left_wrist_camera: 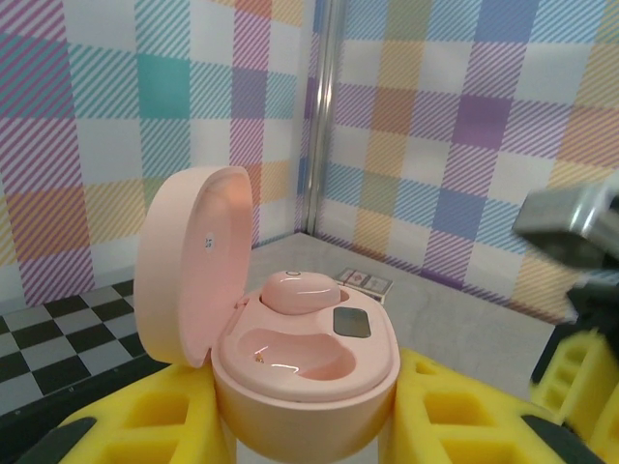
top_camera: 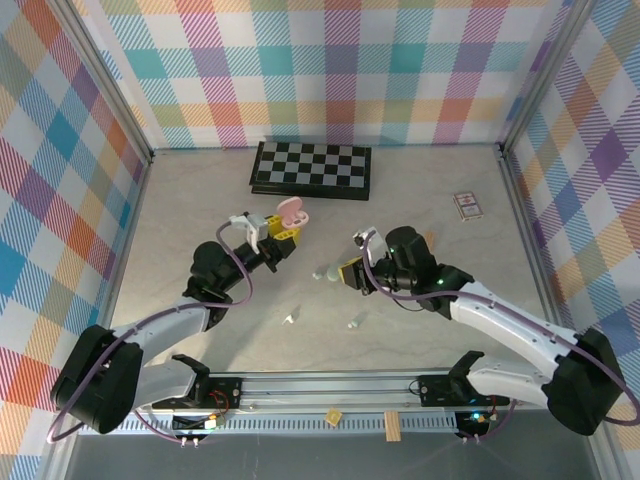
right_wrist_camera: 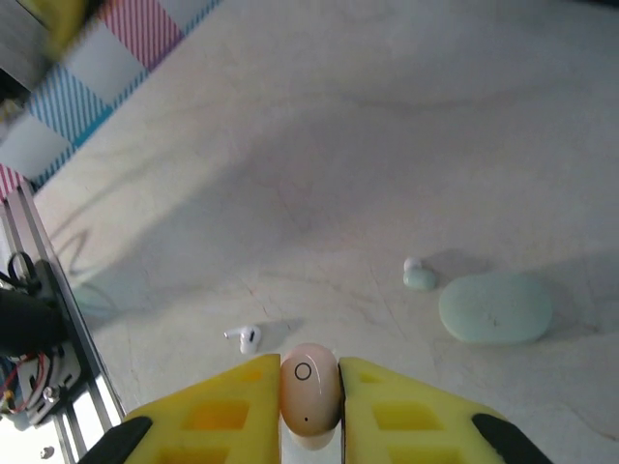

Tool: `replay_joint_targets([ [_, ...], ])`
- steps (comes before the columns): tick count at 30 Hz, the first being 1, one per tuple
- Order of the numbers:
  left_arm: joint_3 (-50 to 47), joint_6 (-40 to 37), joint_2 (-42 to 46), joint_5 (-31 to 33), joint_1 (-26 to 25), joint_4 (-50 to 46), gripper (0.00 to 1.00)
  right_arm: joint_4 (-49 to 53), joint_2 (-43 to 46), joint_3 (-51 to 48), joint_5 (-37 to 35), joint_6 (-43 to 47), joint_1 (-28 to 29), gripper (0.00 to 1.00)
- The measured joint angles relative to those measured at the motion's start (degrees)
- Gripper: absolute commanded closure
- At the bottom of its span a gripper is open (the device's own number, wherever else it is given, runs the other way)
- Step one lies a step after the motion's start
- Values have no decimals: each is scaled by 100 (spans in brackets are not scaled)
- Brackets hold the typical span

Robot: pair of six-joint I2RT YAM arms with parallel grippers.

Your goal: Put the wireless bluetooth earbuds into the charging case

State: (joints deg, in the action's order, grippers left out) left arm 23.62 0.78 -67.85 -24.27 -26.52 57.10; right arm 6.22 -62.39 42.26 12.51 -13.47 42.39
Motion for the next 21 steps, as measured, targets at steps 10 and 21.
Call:
replay_joint_targets([
  [10, -2, -496, -225, 437, -455, 24, 75, 122, 195, 960, 11, 66, 0, 82],
  [21, 234, -968, -518, 776, -892, -44, 75, 63, -481, 1681, 15, 227, 7, 82],
])
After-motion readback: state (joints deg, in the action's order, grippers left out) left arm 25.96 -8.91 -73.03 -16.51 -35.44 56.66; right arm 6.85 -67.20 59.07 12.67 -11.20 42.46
